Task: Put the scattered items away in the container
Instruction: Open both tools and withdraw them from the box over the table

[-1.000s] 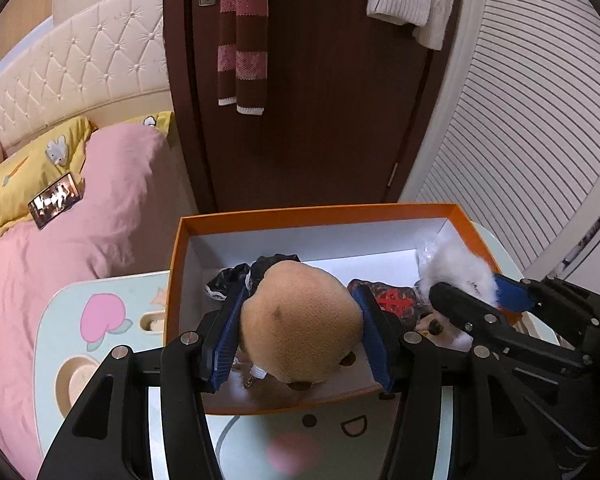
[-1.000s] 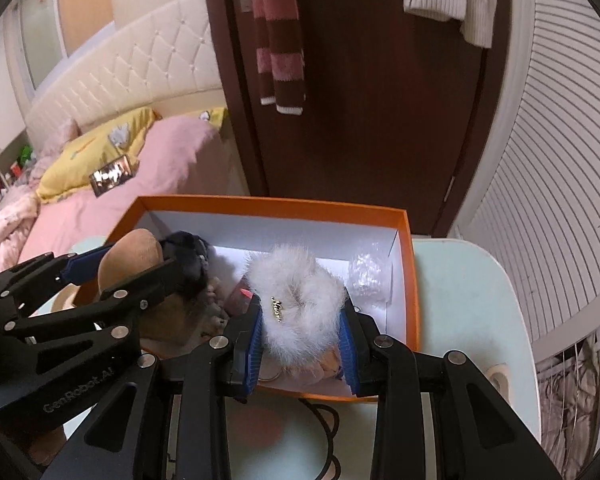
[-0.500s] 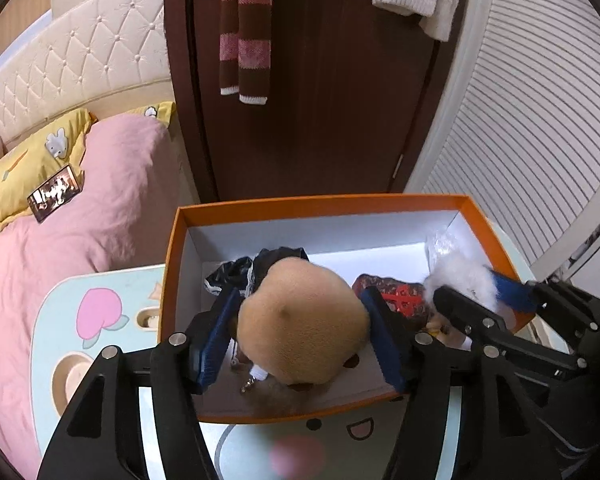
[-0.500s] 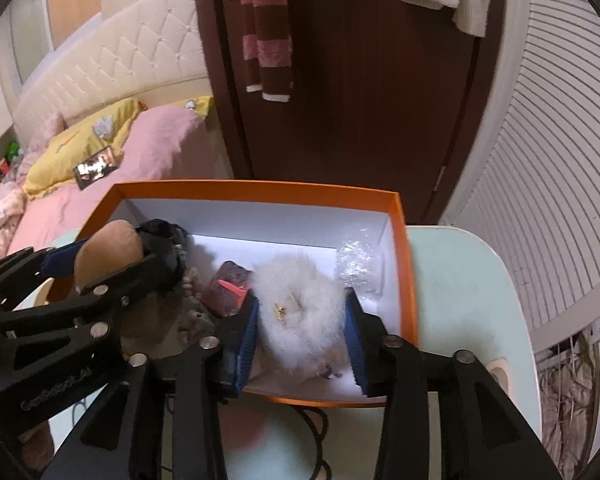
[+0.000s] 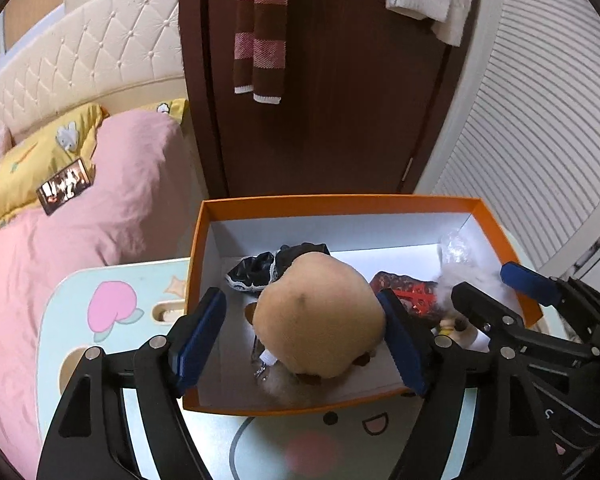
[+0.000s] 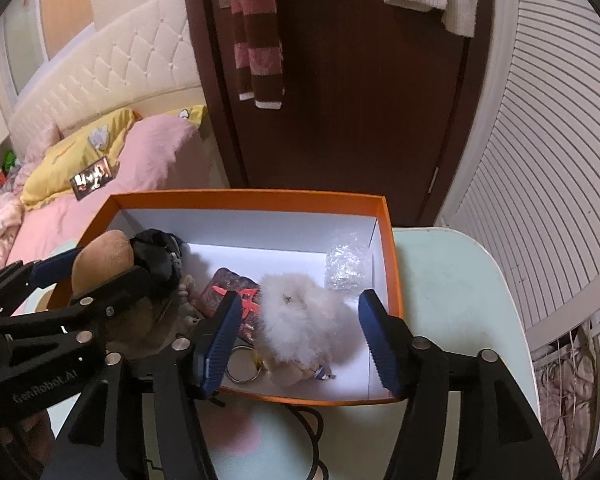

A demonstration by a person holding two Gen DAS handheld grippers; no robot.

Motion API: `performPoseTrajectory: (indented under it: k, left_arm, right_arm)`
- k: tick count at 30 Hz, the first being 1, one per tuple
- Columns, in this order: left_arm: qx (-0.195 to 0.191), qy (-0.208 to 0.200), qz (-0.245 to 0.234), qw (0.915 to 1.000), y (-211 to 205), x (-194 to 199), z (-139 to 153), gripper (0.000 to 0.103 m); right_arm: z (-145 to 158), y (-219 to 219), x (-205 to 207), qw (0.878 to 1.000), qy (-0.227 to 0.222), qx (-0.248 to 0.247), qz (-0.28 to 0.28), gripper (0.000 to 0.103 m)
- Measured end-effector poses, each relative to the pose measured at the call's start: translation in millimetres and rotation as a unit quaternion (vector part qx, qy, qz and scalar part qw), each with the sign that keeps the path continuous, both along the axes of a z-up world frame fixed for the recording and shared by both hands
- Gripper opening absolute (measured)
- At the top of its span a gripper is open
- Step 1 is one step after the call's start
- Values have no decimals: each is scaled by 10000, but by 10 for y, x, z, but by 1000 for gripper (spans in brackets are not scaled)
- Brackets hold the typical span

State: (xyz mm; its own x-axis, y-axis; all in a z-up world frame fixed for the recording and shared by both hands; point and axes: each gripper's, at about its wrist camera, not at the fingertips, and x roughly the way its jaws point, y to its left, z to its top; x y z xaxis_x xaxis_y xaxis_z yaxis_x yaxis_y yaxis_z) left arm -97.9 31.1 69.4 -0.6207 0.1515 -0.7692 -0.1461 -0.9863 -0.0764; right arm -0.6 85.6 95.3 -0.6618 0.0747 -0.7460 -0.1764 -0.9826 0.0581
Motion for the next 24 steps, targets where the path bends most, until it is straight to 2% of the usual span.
performPoseTrajectory:
  k: [2,7,11,15,19,24]
  left_arm:
    - [31,24,2,10000,-22,10,26,77]
    - [298,90,-88,9995,-63,55,137,77]
    - [114,169,-62,9998,-32,60,161,77]
    - [523,264,-109,9982,-123,184,295,77]
    - [291,200,-52,9994,-207,334,267,77]
    - [47,-174,129,9998,-309,495,87,77]
  right_arm:
    - [41,5,24,9999,113,72,-58,72]
    - [149,26,73,9996,273,-22,-43,73]
    - [169,22,74,9996,278,-29,-45,73]
    - [181,50,109,9995,281,-88,-81,73]
    - [210,68,150,9994,298,-168,-76,73]
    - [212,34,234,9992,237,-321,-9,73]
